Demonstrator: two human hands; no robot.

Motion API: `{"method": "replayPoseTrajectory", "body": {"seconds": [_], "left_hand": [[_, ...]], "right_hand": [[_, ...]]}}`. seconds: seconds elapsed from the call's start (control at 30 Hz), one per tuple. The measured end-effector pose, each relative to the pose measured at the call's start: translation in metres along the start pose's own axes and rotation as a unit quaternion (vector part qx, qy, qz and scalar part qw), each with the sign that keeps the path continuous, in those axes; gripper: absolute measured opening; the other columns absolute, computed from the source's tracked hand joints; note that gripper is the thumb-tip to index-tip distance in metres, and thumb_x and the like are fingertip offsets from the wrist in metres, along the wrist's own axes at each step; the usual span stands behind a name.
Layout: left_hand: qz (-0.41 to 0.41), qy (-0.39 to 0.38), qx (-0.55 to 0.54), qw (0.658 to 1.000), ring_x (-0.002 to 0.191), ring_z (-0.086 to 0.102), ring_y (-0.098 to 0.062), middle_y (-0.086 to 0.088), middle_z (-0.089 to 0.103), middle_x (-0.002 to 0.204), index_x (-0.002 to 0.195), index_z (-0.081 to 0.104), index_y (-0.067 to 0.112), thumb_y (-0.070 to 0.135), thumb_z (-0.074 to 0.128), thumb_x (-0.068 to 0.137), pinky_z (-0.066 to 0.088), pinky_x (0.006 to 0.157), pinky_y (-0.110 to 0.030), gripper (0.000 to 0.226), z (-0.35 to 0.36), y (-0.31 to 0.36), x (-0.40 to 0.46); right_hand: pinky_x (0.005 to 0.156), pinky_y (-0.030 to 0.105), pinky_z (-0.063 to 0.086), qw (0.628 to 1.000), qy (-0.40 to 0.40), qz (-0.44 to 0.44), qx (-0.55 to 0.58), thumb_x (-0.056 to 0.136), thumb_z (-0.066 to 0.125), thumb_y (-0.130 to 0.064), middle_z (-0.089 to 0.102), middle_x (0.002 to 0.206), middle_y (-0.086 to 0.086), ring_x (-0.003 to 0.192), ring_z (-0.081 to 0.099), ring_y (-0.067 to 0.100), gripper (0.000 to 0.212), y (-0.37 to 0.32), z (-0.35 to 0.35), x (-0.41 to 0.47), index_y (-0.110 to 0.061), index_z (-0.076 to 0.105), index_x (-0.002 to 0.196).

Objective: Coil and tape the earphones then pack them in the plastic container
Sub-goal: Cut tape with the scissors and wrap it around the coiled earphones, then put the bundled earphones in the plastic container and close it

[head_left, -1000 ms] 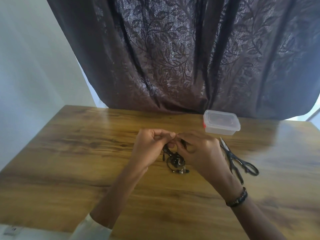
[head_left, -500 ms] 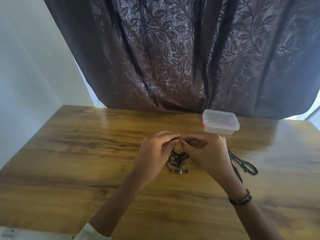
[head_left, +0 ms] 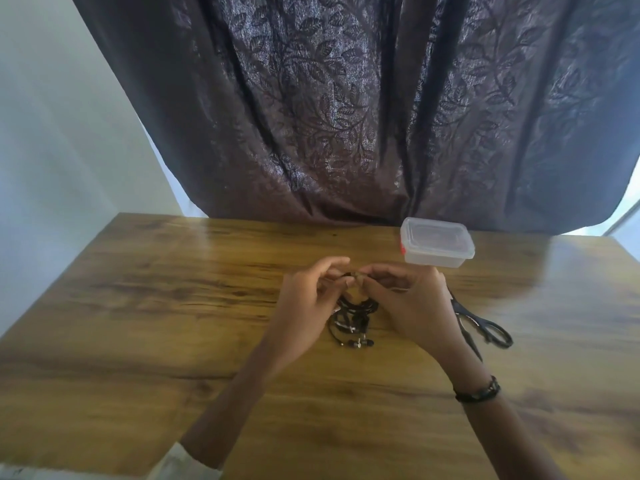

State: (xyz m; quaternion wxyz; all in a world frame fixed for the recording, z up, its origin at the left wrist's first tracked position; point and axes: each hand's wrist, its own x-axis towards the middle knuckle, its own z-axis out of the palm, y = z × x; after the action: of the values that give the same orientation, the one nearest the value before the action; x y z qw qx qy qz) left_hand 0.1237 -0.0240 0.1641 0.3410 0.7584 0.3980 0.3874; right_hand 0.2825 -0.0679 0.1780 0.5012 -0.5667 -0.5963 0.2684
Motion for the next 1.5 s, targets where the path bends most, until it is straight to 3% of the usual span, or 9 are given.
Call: {"method": "replayPoseTrajectory", "body": {"seconds": [0.2, 0.3, 0.6, 0.7, 0.87, 1.0, 1.13, 1.33, 1.5], "left_hand": [[-0.096, -0.02, -0.108, 0.989, 0.077, 0.072, -0.011, 0.004, 0.074, 0.084, 0.09, 0.069, 0.024, 0.017, 0.064, 0.087, 0.059, 0.068, -0.029, 0.01, 0.0, -0.019, 0.006], [-0.196, -0.012, -0.124, 0.973, 0.084, 0.072, -0.017, -0.004, 0.074, 0.091, 0.093, 0.07, 0.016, 0.013, 0.064, 0.087, 0.059, 0.074, -0.032, 0.009, 0.003, -0.047, 0.003], [-0.484, -0.025, -0.245, 0.84, 0.096, 0.065, -0.022, -0.013, 0.065, 0.111, 0.104, 0.063, 0.003, 0.005, 0.062, 0.088, 0.056, 0.079, -0.031, 0.016, 0.017, -0.134, 0.001], [-0.484, -0.007, -0.199, 0.852, 0.1, 0.062, -0.022, -0.013, 0.062, 0.113, 0.104, 0.061, 0.006, -0.001, 0.063, 0.086, 0.055, 0.076, -0.028, 0.019, 0.02, -0.15, 0.002], [-0.441, 0.005, -0.104, 0.892, 0.101, 0.065, -0.026, -0.014, 0.065, 0.109, 0.105, 0.064, 0.002, -0.002, 0.067, 0.083, 0.056, 0.081, -0.031, 0.022, 0.021, -0.169, 0.002], [-0.365, -0.005, -0.001, 0.931, 0.09, 0.067, -0.021, -0.013, 0.069, 0.1, 0.104, 0.066, 0.003, 0.004, 0.072, 0.08, 0.059, 0.079, -0.034, 0.024, 0.024, -0.175, -0.003], [-0.315, -0.012, 0.101, 0.944, 0.085, 0.064, -0.014, -0.005, 0.07, 0.097, 0.099, 0.067, 0.01, 0.012, 0.075, 0.078, 0.054, 0.078, -0.027, 0.023, 0.027, -0.179, -0.004], [-0.283, -0.001, 0.14, 0.949, 0.092, 0.06, -0.016, 0.003, 0.061, 0.098, 0.109, 0.061, 0.014, 0.038, 0.068, 0.083, 0.049, 0.077, -0.03, 0.036, 0.029, -0.176, -0.001], [-0.186, 0.029, 0.115, 0.975, 0.094, 0.06, -0.012, 0.004, 0.063, 0.104, 0.109, 0.062, 0.019, 0.035, 0.059, 0.09, 0.05, 0.075, -0.026, 0.024, 0.053, -0.146, 0.036]], "right_hand": [[0.067, 0.019, 0.057, 0.99, -0.072, 0.106, 0.066, 0.085, 0.068, -0.018, 0.076, 0.088, -0.003, 0.081, 0.072, 0.007, 0.013, 0.024, 0.007, 0.007, -0.018, 0.073, 0.098], [0.066, 0.022, 0.059, 0.946, -0.133, 0.237, 0.178, 0.088, 0.064, -0.014, 0.075, 0.095, 0.006, 0.084, 0.073, 0.013, 0.014, 0.048, 0.023, 0.007, -0.014, 0.069, 0.102], [0.055, 0.015, 0.054, 0.909, -0.053, 0.387, 0.144, 0.087, 0.068, -0.008, 0.07, 0.102, 0.019, 0.083, 0.071, 0.018, 0.019, 0.131, 0.112, 0.014, 0.005, 0.066, 0.101], [0.059, 0.017, 0.058, 0.922, -0.037, 0.374, 0.089, 0.087, 0.068, -0.008, 0.07, 0.1, 0.017, 0.092, 0.07, 0.022, 0.02, 0.142, 0.128, 0.015, 0.007, 0.066, 0.099], [0.06, 0.02, 0.058, 0.957, -0.061, 0.271, -0.084, 0.086, 0.07, -0.018, 0.073, 0.083, 0.007, 0.071, 0.07, 0.013, 0.015, 0.14, 0.133, 0.015, -0.004, 0.072, 0.09], [0.059, 0.029, 0.054, 0.946, -0.085, 0.224, -0.218, 0.089, 0.066, -0.026, 0.069, 0.073, 0.004, 0.066, 0.067, 0.016, 0.022, 0.142, 0.137, 0.017, -0.007, 0.069, 0.078], [0.06, 0.025, 0.051, 0.929, -0.115, 0.186, -0.298, 0.094, 0.06, -0.026, 0.069, 0.088, 0.007, 0.078, 0.067, 0.019, 0.022, 0.143, 0.14, 0.02, -0.006, 0.069, 0.091], [0.046, 0.019, 0.038, 0.924, -0.118, 0.111, -0.347, 0.095, 0.044, -0.047, 0.063, 0.078, -0.001, 0.07, 0.066, 0.018, 0.041, 0.143, 0.133, 0.019, -0.013, 0.066, 0.089], [0.047, 0.03, 0.052, 0.965, 0.01, 0.082, -0.249, 0.095, 0.043, -0.047, 0.068, 0.069, -0.001, 0.053, 0.061, 0.013, 0.039, 0.131, 0.076, 0.037, -0.015, 0.062, 0.087]]}}
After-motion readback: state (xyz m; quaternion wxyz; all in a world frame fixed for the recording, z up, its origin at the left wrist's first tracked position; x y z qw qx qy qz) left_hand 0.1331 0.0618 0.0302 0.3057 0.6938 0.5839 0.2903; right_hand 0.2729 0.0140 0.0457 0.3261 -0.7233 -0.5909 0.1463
